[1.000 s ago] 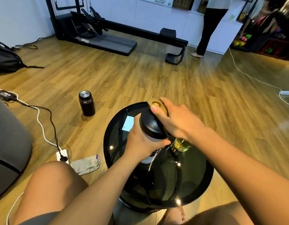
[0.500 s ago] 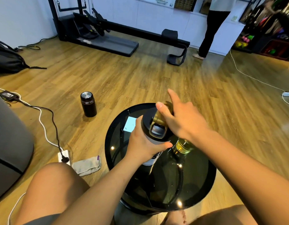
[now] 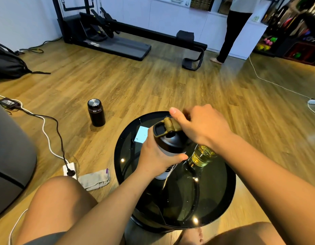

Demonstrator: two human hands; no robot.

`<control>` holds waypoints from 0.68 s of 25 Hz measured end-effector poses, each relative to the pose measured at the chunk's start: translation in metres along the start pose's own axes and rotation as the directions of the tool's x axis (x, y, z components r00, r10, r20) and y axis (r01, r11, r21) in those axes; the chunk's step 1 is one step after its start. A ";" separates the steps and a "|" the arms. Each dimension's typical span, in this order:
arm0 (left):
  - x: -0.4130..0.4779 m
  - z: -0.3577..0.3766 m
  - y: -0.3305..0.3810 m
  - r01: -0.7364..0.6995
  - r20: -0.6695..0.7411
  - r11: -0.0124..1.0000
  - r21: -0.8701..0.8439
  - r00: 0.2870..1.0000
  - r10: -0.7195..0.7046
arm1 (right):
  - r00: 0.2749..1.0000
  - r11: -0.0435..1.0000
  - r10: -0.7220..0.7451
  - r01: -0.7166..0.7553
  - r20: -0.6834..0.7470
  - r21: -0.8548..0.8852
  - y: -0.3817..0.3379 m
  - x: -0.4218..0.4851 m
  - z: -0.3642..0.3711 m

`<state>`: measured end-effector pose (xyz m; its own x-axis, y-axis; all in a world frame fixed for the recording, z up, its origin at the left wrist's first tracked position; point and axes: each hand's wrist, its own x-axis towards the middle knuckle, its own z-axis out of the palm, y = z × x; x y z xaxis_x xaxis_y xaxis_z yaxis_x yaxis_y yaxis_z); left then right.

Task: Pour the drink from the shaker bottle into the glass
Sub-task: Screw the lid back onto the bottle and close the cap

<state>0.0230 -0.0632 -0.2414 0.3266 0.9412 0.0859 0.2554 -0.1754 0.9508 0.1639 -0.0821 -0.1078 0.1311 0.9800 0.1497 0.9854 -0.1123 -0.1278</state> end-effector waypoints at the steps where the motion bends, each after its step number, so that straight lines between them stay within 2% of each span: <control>1: 0.000 0.000 0.000 0.005 0.005 1.000 0.006 1.000 -0.005 | 0.992 0.993 -0.112 0.109 0.063 0.051 -0.002 -0.001 -0.002; 3: 0.000 0.000 0.000 0.012 0.013 1.000 0.008 1.000 -0.012 | 0.925 0.952 -0.300 0.276 0.234 0.131 -0.007 -0.001 -0.004; 4: 0.000 -0.001 0.000 0.016 0.019 1.000 0.007 1.000 -0.016 | 0.914 0.949 -0.316 0.299 0.255 0.102 -0.009 -0.003 -0.001; 5: 0.000 -0.001 0.000 0.016 0.023 1.000 0.009 1.000 -0.016 | 0.935 0.962 -0.272 0.273 0.227 0.024 -0.011 -0.005 0.004; 7: 0.000 -0.001 -0.001 -0.001 0.021 1.000 0.016 1.000 0.001 | 0.992 0.973 -0.098 0.112 0.081 -0.200 -0.021 -0.006 0.016; 8: -0.001 -0.001 0.000 -0.007 0.018 1.000 0.015 1.000 0.006 | 0.998 0.966 -0.042 0.053 0.046 -0.253 -0.028 -0.005 0.019; 10: -0.001 -0.002 0.001 -0.007 0.022 1.000 0.010 1.000 0.007 | 0.996 0.980 -0.005 0.023 0.093 -0.198 -0.029 0.002 0.017; 13: -0.002 -0.003 0.003 -0.010 0.024 1.000 0.000 1.000 0.010 | 0.949 0.992 -0.122 0.119 0.291 0.028 -0.022 0.008 0.004; 15: -0.002 -0.002 0.004 -0.012 0.023 1.000 -0.005 1.000 0.012 | 0.952 0.993 -0.118 0.109 0.284 0.047 -0.025 0.004 0.005; 17: -0.001 -0.002 0.003 -0.011 0.024 1.000 -0.009 1.000 0.011 | 0.975 1.000 -0.010 0.009 0.220 0.002 -0.035 0.003 0.014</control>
<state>0.0218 -0.0640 -0.2380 0.3512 0.9321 0.0890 0.2434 -0.1827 0.9526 0.1283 -0.0728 -0.1169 0.0945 0.9932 -0.0683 0.9864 -0.1026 -0.1284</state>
